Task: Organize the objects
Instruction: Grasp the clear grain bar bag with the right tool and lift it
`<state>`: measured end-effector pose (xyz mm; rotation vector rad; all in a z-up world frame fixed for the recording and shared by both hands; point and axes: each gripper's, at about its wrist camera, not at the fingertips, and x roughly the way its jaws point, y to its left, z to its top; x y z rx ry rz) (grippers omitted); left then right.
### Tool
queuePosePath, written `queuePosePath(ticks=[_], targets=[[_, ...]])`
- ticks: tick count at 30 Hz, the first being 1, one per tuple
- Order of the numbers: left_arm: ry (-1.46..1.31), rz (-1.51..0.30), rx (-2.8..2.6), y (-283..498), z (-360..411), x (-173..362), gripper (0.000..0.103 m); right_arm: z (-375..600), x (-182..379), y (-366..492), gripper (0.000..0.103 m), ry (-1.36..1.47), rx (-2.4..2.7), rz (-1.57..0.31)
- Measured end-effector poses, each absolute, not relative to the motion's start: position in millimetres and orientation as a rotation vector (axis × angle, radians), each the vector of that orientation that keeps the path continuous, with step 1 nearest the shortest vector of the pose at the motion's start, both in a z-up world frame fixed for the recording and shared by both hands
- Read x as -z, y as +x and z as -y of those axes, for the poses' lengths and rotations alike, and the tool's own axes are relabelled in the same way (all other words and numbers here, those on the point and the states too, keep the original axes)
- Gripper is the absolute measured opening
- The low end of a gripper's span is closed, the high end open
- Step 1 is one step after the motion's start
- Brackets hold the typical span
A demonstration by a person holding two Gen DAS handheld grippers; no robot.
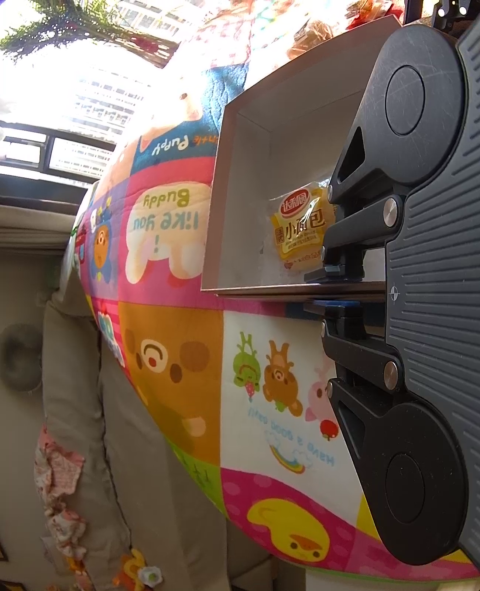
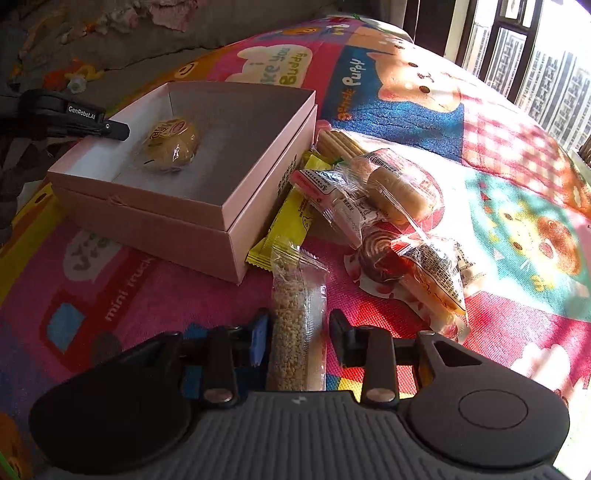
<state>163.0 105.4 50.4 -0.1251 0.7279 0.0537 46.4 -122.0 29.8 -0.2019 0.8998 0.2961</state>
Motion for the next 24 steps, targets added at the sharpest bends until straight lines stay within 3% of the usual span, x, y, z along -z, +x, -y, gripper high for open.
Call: queuePosePath(ticks=[24], targets=[[-0.128,-0.728,-0.052,162.2,-105.1,-50.3,0.010,133.7,-36.0,10.8,0.030,-0.152,-0.323,-0.974]])
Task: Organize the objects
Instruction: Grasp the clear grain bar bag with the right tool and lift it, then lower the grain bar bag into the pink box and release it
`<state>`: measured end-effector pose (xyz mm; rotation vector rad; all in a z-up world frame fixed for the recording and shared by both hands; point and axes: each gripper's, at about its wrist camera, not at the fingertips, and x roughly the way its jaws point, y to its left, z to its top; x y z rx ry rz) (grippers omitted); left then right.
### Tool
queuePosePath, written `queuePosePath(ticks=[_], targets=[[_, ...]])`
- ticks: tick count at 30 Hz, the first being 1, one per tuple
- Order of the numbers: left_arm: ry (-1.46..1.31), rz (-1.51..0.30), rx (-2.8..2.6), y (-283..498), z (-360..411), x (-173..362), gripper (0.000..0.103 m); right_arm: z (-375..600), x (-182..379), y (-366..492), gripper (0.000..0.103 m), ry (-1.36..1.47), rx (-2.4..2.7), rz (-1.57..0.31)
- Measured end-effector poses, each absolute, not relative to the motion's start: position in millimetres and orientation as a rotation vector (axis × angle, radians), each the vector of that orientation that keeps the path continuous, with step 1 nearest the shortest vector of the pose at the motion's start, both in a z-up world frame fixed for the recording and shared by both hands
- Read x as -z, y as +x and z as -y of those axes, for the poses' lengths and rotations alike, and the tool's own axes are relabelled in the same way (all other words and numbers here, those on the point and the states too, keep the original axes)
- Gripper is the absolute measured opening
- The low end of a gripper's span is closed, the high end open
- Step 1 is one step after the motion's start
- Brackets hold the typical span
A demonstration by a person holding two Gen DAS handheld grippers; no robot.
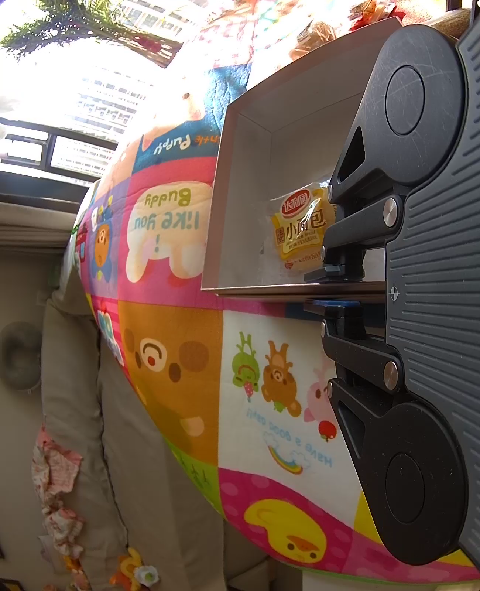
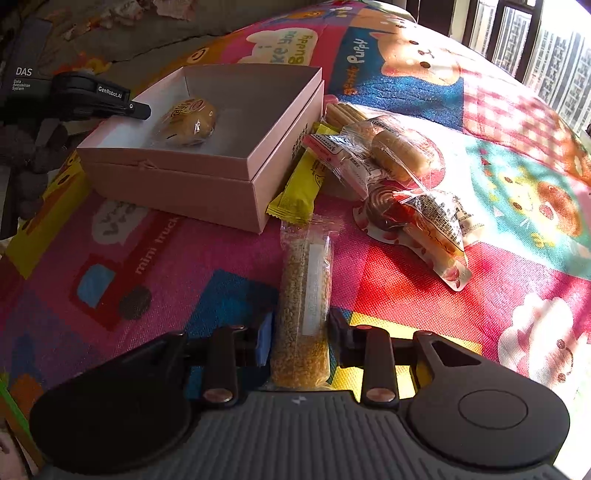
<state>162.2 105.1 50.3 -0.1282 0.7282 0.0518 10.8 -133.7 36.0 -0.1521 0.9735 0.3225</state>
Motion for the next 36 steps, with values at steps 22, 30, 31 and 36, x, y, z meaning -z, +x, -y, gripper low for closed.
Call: queuePosePath(ticks=[22,30,31,36], targets=[[-0.117,-0.737,-0.033,161.9,-105.3,-49.7,0.011,136.0,-91.1,-52.3,0.029,-0.025,-0.460,-0.949],[-0.123,-0.737,-0.031,161.2,-105.6,-49.3,0.011,84.6,-131.1,-39.8,0.029,-0.036,-0.679,-0.856],[-0.124,-0.738,-0.029,160.7,-106.4,-49.0,0.011,80.7,-134.6,-34.9,0.029,-0.039,-0.680,-0.842],[-0.129,-0.738,-0.027,158.9,-106.7,-48.8,0.011,71.1,-147.9,9.2,0.029,-0.023,-0.620,-0.769]])
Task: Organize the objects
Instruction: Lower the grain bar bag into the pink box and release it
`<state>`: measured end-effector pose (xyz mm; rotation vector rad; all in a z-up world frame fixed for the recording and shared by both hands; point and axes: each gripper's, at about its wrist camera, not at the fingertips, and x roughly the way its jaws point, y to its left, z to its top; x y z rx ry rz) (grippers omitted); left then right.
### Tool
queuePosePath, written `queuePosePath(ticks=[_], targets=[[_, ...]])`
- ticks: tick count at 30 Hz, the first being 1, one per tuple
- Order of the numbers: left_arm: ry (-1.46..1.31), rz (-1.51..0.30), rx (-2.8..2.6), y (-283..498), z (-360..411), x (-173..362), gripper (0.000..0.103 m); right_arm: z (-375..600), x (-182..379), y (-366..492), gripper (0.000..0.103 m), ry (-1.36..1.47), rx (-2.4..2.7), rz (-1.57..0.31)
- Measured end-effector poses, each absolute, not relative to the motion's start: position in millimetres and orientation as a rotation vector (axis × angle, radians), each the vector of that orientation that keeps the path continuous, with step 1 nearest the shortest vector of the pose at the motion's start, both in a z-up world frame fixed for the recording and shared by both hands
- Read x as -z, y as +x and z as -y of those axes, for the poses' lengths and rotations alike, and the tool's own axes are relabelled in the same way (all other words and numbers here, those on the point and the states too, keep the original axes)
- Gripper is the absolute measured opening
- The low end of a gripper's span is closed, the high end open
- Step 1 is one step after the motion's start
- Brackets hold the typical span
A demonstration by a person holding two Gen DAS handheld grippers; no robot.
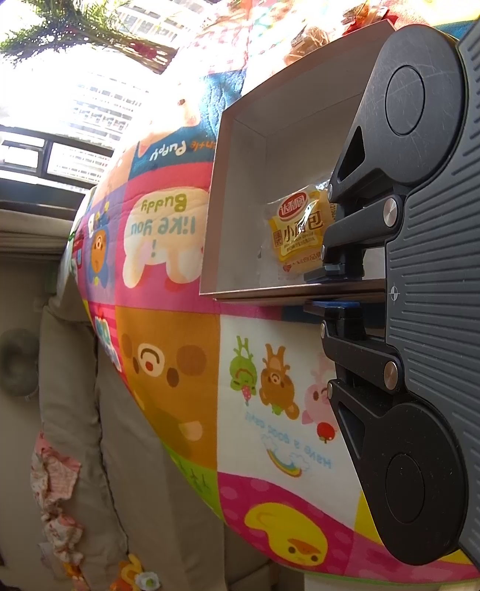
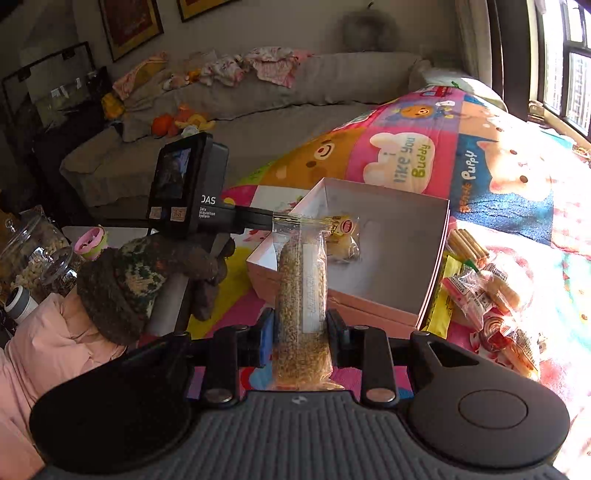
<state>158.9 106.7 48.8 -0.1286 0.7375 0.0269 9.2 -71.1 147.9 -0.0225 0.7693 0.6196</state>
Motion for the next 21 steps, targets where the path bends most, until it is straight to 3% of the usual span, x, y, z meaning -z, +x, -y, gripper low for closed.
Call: queuePosePath(ticks=[10,17,21], targets=[[-0.147,-0.744,-0.028,159.6,-110.3,-49.9,0.012,56.2,-106.1,107.0,0.029,0.053,-0.385,-0.779],[-0.141,-0.749,-0.019,157.9,-106.6,-50.2,0.012,81.5,-99.9,116.1,0.031,0.007,-0.334,-0.734],[-0.145,-0.746,-0.019,156.2,-105.9,-50.7,0.012,128.8,-117.7,104.3,0.042,0.029,-0.251,-0.661]])
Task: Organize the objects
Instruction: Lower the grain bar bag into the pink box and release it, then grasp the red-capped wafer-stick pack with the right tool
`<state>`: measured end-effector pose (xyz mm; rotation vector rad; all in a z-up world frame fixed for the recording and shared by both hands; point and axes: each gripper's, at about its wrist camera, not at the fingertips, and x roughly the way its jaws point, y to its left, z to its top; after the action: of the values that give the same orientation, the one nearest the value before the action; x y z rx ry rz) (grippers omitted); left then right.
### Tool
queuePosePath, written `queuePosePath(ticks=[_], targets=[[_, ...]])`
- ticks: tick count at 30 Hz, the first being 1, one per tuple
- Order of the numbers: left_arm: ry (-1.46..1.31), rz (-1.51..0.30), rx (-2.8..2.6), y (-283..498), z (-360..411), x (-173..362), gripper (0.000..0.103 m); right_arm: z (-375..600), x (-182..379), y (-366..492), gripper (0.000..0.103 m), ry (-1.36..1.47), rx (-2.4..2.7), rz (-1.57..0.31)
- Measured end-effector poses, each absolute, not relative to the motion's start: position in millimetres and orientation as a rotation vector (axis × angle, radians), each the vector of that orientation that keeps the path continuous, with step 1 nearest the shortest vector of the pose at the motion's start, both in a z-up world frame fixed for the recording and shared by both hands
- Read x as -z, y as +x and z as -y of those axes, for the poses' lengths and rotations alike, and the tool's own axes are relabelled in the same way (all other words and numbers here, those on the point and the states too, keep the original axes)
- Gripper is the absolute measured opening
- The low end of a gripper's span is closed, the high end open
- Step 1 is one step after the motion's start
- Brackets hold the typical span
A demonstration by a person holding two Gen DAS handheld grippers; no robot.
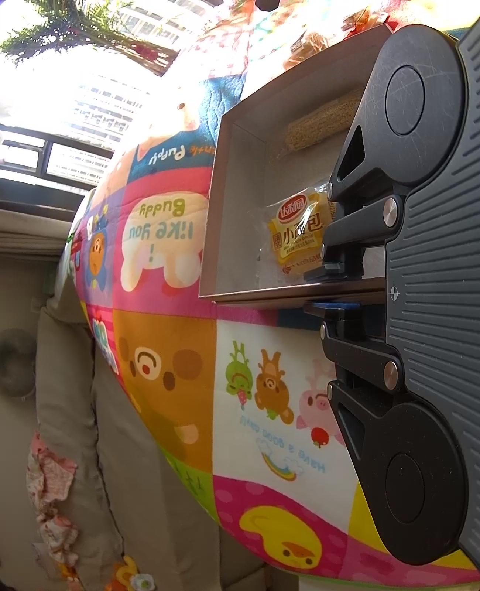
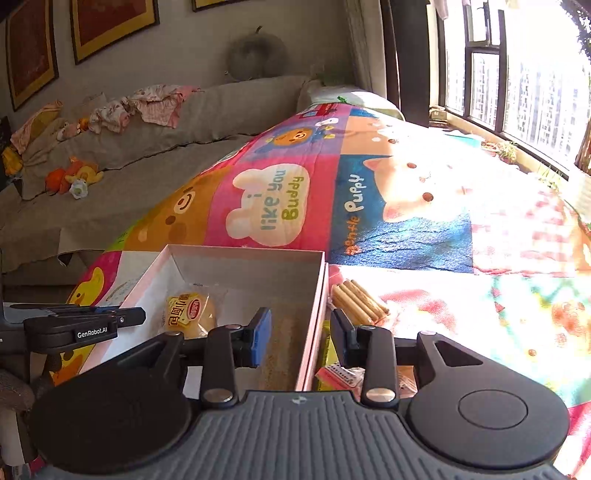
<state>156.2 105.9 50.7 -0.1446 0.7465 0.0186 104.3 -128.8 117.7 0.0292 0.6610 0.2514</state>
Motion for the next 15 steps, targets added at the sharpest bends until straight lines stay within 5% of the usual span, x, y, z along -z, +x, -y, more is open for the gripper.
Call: queuePosePath(ticks=[6,15], targets=[[-0.139,-0.747,-0.018,155.7,-105.8,-50.6,0.012,185.7,-114.5,122.2,0.048,0.047,-0.106,-0.686],[-0.151,-0.749,-0.026,155.8,-104.5,-51.7,0.013,133.3,-72.7,199.1,0.049,-0.115,-0.284,-0.840]])
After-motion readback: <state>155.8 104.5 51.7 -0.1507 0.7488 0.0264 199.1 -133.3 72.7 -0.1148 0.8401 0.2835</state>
